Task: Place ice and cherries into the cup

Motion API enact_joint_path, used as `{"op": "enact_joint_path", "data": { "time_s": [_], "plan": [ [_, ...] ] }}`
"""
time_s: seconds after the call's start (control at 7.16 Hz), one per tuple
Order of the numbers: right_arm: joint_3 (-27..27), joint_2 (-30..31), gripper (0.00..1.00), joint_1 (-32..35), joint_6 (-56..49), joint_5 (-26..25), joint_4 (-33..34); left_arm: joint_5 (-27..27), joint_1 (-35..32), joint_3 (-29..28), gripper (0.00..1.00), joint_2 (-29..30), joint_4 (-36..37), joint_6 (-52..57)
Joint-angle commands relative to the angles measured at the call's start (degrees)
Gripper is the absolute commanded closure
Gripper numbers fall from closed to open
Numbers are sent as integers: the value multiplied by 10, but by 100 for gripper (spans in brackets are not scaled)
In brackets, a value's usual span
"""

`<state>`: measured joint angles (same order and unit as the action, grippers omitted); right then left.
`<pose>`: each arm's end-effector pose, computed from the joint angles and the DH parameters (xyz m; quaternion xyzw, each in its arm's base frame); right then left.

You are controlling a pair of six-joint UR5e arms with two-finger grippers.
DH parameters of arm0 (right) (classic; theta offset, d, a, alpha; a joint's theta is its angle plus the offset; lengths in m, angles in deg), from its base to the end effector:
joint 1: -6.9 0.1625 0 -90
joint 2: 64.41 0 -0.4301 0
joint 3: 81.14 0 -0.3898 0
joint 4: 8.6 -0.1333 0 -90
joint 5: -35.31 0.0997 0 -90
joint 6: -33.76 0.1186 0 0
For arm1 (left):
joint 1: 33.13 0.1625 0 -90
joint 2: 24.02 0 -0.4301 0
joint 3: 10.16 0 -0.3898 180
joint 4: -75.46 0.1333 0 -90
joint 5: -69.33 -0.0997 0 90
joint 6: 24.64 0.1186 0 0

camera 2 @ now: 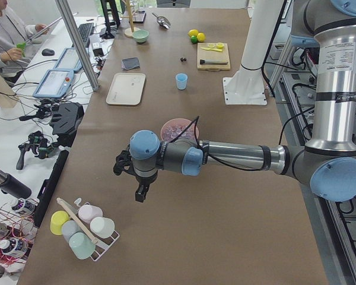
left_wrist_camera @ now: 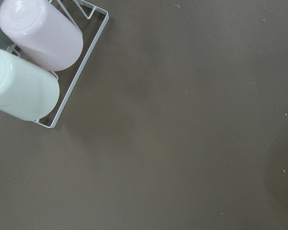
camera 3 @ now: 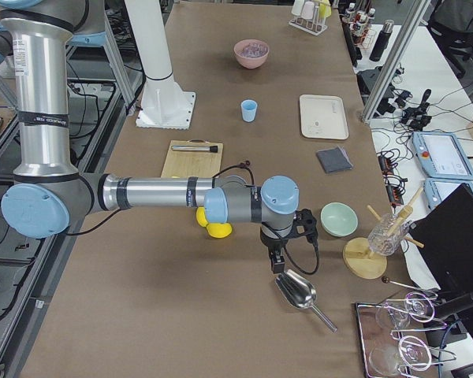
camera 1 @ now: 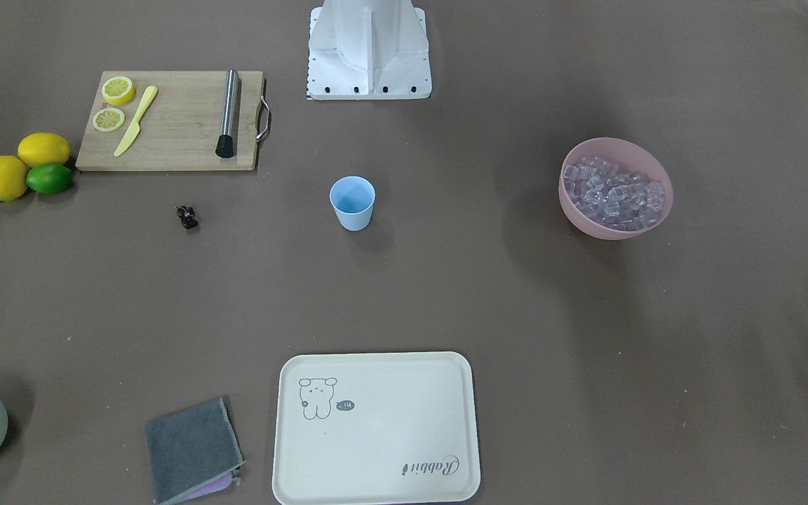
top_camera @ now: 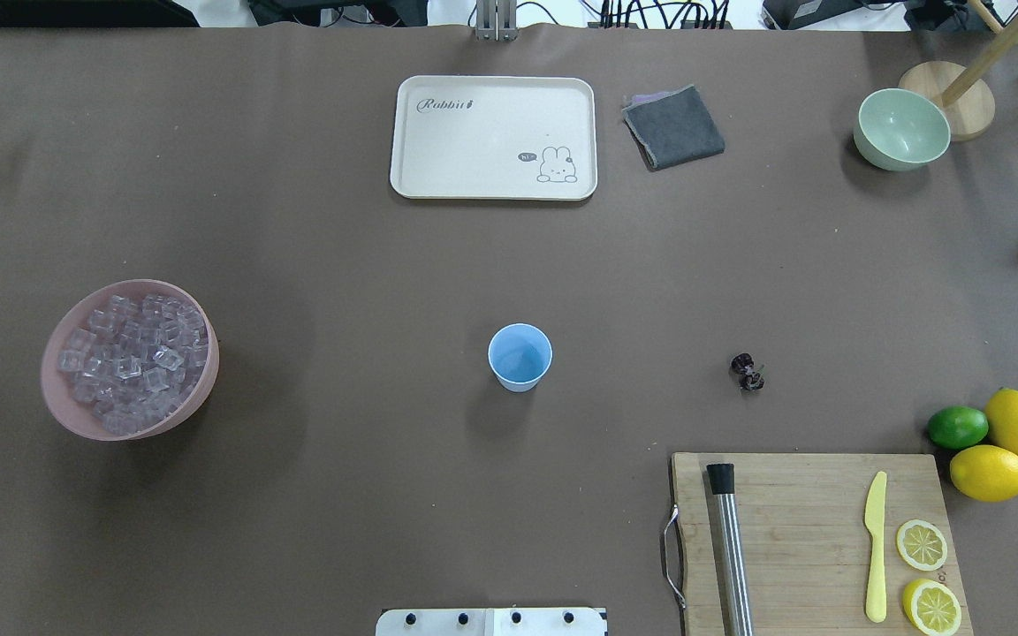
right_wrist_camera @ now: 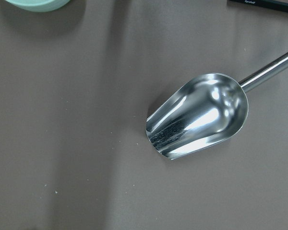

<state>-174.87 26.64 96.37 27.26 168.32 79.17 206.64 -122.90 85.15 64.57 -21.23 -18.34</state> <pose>0.0479 -0.4887 0.6522 0.0589 -0.3637 -0.0727 0.9268 -0.0442 -0.4913 0.6267 0.1056 0.3945 0.0889 0.9085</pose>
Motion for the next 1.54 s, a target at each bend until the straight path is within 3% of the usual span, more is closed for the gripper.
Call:
{"op": "enact_joint_path", "data": {
  "time_s": [0.0, 0.56, 0.84, 1.12, 1.4],
  "plan": [
    [-14, 12, 0, 0, 0, 1, 0, 0, -4, 15, 2, -14, 1, 1],
    [-29, 28, 0, 0, 0, 2, -1, 3, -15, 116, 3, -107, -1, -34],
    [-36, 33, 0, 0, -1, -1, -3, 1, -11, 114, 3, -100, 3, -36],
    [-86, 77, 0, 1, -1, 1, -16, 2, -5, 105, 3, -88, 4, -37],
    [-92, 126, 0, 4, -1, 5, -111, 4, -5, 105, 3, -82, 2, -35]
  ]
}}
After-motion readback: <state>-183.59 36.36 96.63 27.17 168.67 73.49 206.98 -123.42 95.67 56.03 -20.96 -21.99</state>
